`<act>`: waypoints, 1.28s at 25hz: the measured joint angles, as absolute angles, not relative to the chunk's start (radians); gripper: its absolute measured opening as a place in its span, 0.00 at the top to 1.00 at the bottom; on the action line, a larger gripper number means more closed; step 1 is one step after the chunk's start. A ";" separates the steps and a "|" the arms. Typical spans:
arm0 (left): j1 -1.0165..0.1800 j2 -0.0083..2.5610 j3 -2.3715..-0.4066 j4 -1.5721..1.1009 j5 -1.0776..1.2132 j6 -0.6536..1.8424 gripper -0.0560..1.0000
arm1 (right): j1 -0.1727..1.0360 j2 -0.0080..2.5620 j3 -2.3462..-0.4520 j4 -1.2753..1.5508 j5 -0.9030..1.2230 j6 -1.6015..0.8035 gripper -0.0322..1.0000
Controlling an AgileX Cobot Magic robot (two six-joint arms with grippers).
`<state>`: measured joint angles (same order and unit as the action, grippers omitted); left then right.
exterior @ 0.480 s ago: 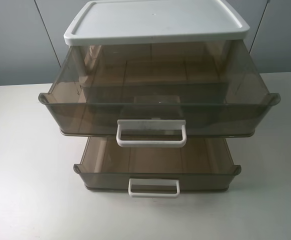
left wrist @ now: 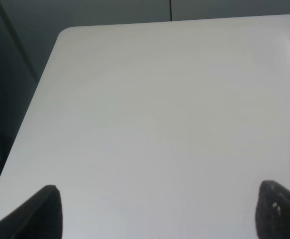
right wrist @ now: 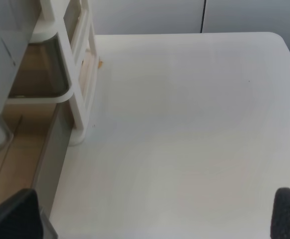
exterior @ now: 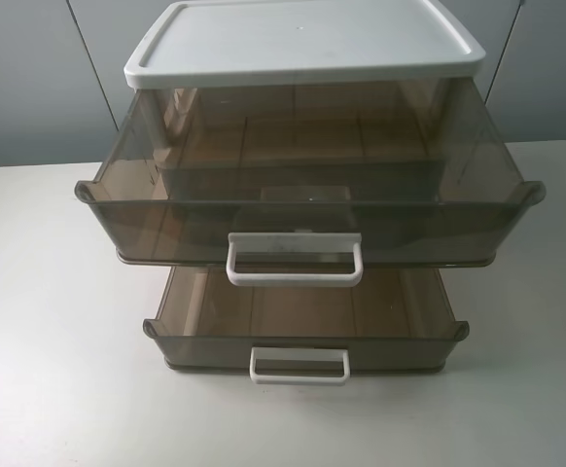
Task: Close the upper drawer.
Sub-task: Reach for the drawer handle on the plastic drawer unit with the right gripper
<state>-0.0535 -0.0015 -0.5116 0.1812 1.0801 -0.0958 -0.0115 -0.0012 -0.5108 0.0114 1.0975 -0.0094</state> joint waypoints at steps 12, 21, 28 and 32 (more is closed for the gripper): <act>-0.053 -0.001 -0.512 0.181 1.080 -0.096 0.24 | 0.077 0.322 -0.643 -0.194 1.018 0.026 0.29; -0.053 -0.001 -0.512 0.181 1.080 -0.096 0.24 | 0.233 0.818 -0.912 -0.199 0.831 -0.014 0.29; -0.053 -0.001 -0.512 0.181 1.080 -0.096 0.24 | 0.491 1.060 -1.109 -0.193 0.809 -0.118 0.29; -0.053 -0.001 -0.512 0.181 1.080 -0.096 0.24 | 0.661 1.135 -1.188 -0.164 0.827 -0.163 0.29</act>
<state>-0.0535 -0.0015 -0.5116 0.1812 1.0801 -0.0958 0.6614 1.1346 -1.1880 -0.1639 0.8266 -0.1633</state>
